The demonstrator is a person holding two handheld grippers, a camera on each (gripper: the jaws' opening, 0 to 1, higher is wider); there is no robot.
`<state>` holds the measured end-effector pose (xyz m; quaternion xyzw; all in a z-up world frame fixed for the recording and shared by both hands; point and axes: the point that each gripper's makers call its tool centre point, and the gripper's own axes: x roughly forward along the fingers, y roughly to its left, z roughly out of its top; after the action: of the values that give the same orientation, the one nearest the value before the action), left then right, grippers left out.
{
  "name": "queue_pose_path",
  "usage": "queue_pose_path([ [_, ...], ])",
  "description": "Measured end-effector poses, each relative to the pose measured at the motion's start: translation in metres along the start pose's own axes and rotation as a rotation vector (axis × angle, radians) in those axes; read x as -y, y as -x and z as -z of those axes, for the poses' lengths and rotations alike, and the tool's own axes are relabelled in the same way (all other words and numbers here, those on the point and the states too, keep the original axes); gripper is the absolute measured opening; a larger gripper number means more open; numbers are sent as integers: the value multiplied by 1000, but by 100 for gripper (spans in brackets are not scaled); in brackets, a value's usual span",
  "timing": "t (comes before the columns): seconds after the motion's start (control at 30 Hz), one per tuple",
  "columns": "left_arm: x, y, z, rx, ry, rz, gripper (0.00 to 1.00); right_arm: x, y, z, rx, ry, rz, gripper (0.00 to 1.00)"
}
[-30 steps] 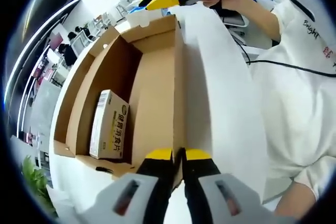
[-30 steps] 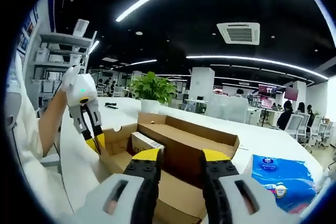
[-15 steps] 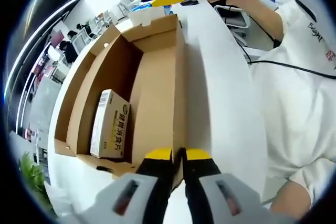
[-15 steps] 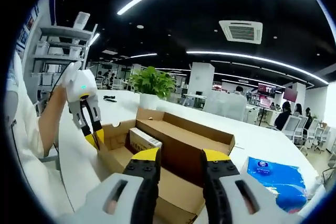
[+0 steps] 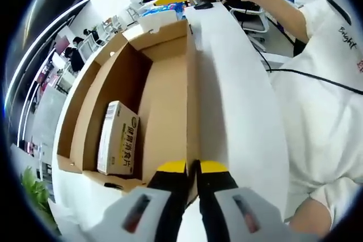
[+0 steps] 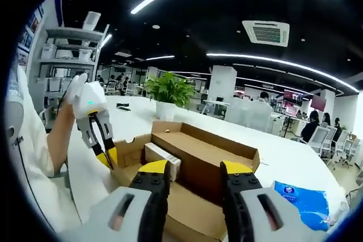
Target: Operate the shoe box by opening the lid, removing the specified soft item, and placing it in the target area until the item is outside and the box remains undamaged.
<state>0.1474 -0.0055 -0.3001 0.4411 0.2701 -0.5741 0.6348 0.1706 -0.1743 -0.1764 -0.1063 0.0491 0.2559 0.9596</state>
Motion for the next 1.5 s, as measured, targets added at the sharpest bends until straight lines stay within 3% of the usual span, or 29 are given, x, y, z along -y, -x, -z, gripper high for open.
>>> queue_pose_path([
  [0.17, -1, 0, 0, 2, -14, 0, 5, -5, -6, 0, -42, 67, -11, 36],
  [0.23, -1, 0, 1, -2, -4, 0, 5, -9, -9, -2, -44, 70, -20, 43],
  [0.27, -1, 0, 0, -1, -4, -1, 5, -12, -12, 0, -60, 79, -37, 50],
  [0.33, -2, 0, 0, 6, 1, -7, 5, -12, -17, 6, -120, 85, -44, 53],
  [0.53, -2, 0, -1, 23, 0, -3, 5, -15, -36, 9, -173, 210, -74, 30],
  [0.57, -2, 0, -1, 23, 1, -4, 5, -17, -39, 10, -189, 232, -88, 29],
  [0.63, -2, 0, -2, 23, 4, -1, 5, -11, -41, 13, -223, 251, -52, 29],
  [0.73, -1, -1, -2, 24, -4, -4, 5, -25, -50, 7, -166, 222, -88, 28],
  [0.9, -1, -1, -1, 15, -5, 3, 5, -32, -61, 13, -200, 278, -118, 33],
  [1.2, -2, -1, -2, 15, -5, 2, 5, -38, -64, 17, -226, 271, -172, 34],
  [1.33, -2, 0, -2, 24, -14, -4, 5, -45, -63, 6, -113, 175, -165, 34],
  [1.4, -2, 0, -2, 24, -11, -3, 5, -45, -62, 10, -131, 182, -183, 34],
  [1.47, -2, 0, -2, 25, -11, -2, 5, -37, -63, 12, -150, 215, -152, 34],
  [1.5, -2, 0, -2, 24, -10, -2, 5, -38, -64, 10, -134, 232, -158, 34],
])
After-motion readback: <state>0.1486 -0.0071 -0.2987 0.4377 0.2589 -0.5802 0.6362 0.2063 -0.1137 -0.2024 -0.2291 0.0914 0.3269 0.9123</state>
